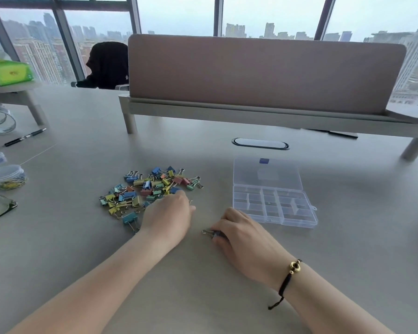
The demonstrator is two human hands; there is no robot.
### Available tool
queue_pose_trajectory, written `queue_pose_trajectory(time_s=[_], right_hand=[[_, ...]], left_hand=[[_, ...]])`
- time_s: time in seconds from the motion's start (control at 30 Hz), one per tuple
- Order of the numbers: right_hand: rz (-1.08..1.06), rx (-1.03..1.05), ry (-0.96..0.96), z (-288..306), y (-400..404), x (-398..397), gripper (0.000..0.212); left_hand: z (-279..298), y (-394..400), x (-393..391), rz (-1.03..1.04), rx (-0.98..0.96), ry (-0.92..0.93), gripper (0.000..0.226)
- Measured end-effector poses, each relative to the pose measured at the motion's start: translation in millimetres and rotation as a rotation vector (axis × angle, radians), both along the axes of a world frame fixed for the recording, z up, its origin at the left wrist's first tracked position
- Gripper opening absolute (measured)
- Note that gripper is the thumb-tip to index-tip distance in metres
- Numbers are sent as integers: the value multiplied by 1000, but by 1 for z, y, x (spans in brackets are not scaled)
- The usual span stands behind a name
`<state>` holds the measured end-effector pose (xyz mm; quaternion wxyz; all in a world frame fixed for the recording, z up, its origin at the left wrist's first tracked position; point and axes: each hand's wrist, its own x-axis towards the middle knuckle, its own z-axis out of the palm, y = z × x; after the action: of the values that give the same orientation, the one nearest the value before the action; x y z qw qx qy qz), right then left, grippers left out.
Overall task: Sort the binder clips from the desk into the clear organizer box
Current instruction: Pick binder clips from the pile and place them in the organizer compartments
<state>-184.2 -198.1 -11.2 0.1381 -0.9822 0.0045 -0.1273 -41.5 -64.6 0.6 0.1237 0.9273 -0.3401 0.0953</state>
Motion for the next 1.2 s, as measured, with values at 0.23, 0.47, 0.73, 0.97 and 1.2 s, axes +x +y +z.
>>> queue_pose_trajectory(time_s=[0.23,0.47,0.73,0.97,1.2], right_hand=[[-28,90,-104,26,-31,-8,20],[-454,114,-97,22,-123,-25,22],[-385,214,-17,18,-94,-36,22],[-266,108,145,36,-63,-65,21],[-187,234,105,46,-53,-72,7]], left_hand=[[18,-43,-8,-187,-422,360,32],[20,-104,-17,-263,-489,339,24],[15,-116,-31,-354,-266,119,30],[7,-74,-53,-518,-141,114,24],[7,-52,-63,-619,-186,169,23]])
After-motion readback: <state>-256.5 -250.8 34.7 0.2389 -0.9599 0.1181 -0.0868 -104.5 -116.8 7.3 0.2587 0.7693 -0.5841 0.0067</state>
